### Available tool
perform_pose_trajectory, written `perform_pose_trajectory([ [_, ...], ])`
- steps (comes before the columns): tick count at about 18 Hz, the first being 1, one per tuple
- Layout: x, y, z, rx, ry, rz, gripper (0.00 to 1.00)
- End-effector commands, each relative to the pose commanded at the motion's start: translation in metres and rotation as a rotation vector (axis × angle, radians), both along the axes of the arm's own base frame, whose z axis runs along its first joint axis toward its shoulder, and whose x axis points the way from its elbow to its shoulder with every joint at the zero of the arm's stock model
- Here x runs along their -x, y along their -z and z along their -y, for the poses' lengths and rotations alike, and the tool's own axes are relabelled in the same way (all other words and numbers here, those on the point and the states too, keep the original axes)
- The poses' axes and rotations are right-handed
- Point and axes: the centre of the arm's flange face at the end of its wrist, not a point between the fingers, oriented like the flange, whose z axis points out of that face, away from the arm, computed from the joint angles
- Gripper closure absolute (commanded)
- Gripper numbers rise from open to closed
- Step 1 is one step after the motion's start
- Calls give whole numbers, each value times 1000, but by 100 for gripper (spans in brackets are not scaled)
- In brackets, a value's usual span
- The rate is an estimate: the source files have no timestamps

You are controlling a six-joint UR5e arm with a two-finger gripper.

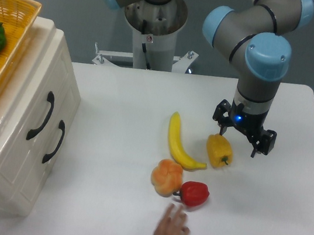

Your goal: Slide the top white drawer open

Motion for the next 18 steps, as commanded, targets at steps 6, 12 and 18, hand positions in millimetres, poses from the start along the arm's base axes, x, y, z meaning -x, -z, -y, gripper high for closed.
perform_pose_trajectory([
  [6,0,0,-1,-2,-6,3,0],
  [12,-2,8,-1,6,-9,16,0],
  [18,-16,18,-12,-2,-139,48,0],
])
